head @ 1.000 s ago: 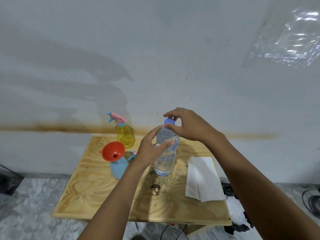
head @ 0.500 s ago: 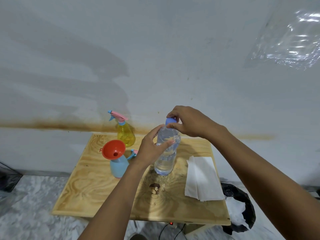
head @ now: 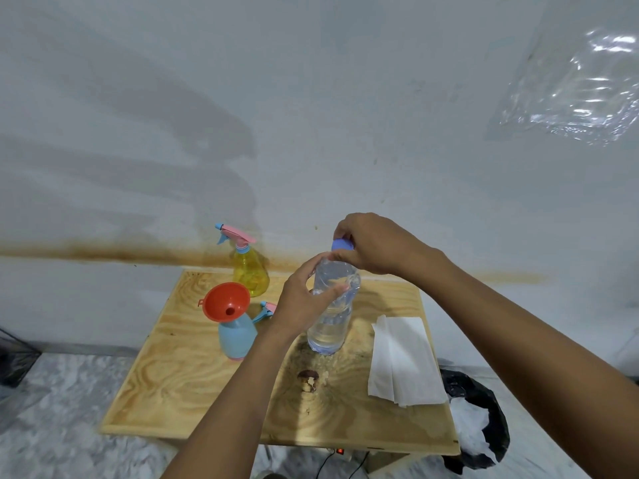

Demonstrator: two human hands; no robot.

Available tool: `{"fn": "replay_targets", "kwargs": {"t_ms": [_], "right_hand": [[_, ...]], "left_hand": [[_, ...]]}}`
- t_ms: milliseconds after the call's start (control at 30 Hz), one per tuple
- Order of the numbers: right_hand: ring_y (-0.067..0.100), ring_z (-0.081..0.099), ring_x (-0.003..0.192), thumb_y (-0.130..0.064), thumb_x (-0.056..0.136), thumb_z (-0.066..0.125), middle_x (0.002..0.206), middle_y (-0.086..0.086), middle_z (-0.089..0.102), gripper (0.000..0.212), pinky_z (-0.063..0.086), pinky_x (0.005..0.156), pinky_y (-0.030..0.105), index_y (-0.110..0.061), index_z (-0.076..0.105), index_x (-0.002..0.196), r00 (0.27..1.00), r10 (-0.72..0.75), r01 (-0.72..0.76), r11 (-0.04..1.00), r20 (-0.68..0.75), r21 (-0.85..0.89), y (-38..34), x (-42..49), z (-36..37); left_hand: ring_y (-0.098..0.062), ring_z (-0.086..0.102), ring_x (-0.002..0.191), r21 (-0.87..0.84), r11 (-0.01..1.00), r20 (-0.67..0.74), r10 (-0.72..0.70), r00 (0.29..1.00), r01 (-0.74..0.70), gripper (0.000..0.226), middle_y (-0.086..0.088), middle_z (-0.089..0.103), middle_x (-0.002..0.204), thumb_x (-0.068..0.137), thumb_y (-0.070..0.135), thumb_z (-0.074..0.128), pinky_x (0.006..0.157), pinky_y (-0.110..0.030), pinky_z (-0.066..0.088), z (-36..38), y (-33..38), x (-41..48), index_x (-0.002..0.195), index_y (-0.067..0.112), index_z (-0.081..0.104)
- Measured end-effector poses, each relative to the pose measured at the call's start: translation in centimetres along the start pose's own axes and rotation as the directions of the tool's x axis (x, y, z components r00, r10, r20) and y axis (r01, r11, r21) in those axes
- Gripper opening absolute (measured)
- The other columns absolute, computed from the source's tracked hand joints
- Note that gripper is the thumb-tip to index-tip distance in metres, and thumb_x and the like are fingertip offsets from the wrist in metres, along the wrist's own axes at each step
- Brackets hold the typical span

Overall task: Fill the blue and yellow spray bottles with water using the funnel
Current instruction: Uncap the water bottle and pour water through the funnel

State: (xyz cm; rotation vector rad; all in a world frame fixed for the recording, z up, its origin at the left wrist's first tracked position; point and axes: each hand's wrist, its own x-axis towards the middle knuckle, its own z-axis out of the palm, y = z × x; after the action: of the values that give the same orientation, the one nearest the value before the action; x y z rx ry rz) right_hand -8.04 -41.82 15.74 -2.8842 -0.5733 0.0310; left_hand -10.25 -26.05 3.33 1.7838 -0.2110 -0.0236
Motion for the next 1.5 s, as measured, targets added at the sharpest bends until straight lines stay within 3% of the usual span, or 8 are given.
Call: {"fn": "replay_targets", "kwargs": {"t_ms": [267, 467, 633, 900, 1100, 1233, 1367, 1500], "right_hand": [[0.010, 0.051, 0.096, -0.043, 0.093, 0.062, 0.119, -0.007, 0.060, 0.037, 0.038, 0.078, 0.025, -0.022, 0.063, 0.124, 0.982, -0.133, 0.137, 0.990, 0.131, -0.020, 0.6, 0.6, -1.2], [0.013, 0.060, 0.087, -0.063, 0.080, 0.068, 0.102, -0.007, 0.063, 0.049, 0.049, 0.071, 0.031, -0.023, 0.061, 0.108, 0.997, 0.037, -0.040, 0.998, 0.064, 0.041, 0.9, 0.6, -0.7], [0.021, 0.062, 0.093, -0.046, 0.091, 0.065, 0.108, 0.000, 0.065, 0.037, 0.053, 0.083, 0.040, -0.016, 0.063, 0.112, 0.995, -0.022, 0.023, 1.000, 0.099, -0.003, 0.6, 0.2, -1.1], [0.015, 0.054, 0.120, -0.026, 0.097, 0.061, 0.133, -0.009, 0.057, 0.035, 0.044, 0.098, 0.033, -0.025, 0.058, 0.132, 0.945, -0.203, 0.223, 0.973, 0.257, -0.053, 1.1, 0.9, -2.7], [0.007, 0.055, 0.110, -0.065, 0.080, 0.066, 0.126, -0.018, 0.046, 0.070, 0.045, 0.087, 0.029, -0.034, 0.043, 0.138, 0.979, -0.072, 0.078, 0.997, 0.190, -0.025, 0.9, 0.8, -2.4], [0.010, 0.056, 0.085, -0.061, 0.086, 0.062, 0.111, -0.008, 0.062, 0.042, 0.043, 0.071, 0.029, -0.028, 0.055, 0.110, 0.987, -0.061, 0.070, 0.996, 0.150, -0.055, 1.4, 1.3, -1.5], [0.005, 0.058, 0.088, -0.042, 0.090, 0.066, 0.115, -0.015, 0.058, 0.031, 0.045, 0.076, 0.025, -0.033, 0.060, 0.119, 0.974, -0.155, 0.153, 0.988, 0.167, 0.022, 1.9, 1.0, -1.9], [0.001, 0.059, 0.089, -0.033, 0.089, 0.069, 0.113, -0.020, 0.056, 0.028, 0.048, 0.084, 0.022, -0.038, 0.062, 0.116, 0.977, -0.208, 0.188, 0.947, 0.050, 0.259, 2.7, 0.2, -1.6]], "left_hand": [[0.000, 0.050, 0.127, 0.012, 1.000, -0.026, -0.028, 0.999, 0.028, 0.069, 0.014, 0.058, 0.137, 0.078, 0.040, 0.082, 0.103, -0.038, 0.051, 0.2, -0.3, 0.0, 0.140, 0.030, 0.052], [0.002, 0.052, 0.126, -0.007, 0.999, -0.015, -0.049, 0.999, 0.049, 0.069, 0.015, 0.060, 0.134, 0.077, 0.041, 0.083, 0.101, -0.040, 0.053, -0.2, -0.4, 0.0, 0.139, 0.033, 0.053], [0.000, 0.050, 0.128, -0.004, 0.998, -0.027, -0.056, 0.998, 0.056, 0.072, 0.014, 0.058, 0.137, 0.076, 0.040, 0.083, 0.103, -0.038, 0.051, 0.2, -0.2, 0.2, 0.140, 0.030, 0.052], [-0.001, 0.052, 0.126, -0.011, 0.999, -0.032, -0.053, 0.998, 0.053, 0.071, 0.013, 0.059, 0.136, 0.077, 0.037, 0.083, 0.101, -0.038, 0.052, -0.1, -0.2, 0.2, 0.140, 0.028, 0.052], [0.002, 0.051, 0.126, -0.004, 0.999, -0.024, -0.049, 0.999, 0.049, 0.069, 0.016, 0.058, 0.136, 0.078, 0.037, 0.083, 0.101, -0.037, 0.052, -0.1, -0.1, 0.0, 0.140, 0.029, 0.052], [0.005, 0.052, 0.123, 0.001, 0.999, -0.019, -0.053, 0.998, 0.053, 0.068, 0.015, 0.059, 0.135, 0.078, 0.038, 0.082, 0.099, -0.036, 0.054, -0.1, 0.0, 0.0, 0.139, 0.032, 0.053], [0.019, 0.051, 0.114, -0.014, 0.998, -0.029, -0.055, 0.998, 0.054, 0.067, 0.018, 0.059, 0.132, 0.079, 0.031, 0.082, 0.093, -0.023, 0.053, 0.0, 0.2, -0.1, 0.139, 0.029, 0.053], [0.011, 0.054, 0.117, -0.022, 0.998, -0.021, -0.061, 0.998, 0.061, 0.066, 0.016, 0.062, 0.131, 0.079, 0.033, 0.082, 0.094, -0.026, 0.054, 0.0, 0.2, -0.2, 0.139, 0.029, 0.053]]}}
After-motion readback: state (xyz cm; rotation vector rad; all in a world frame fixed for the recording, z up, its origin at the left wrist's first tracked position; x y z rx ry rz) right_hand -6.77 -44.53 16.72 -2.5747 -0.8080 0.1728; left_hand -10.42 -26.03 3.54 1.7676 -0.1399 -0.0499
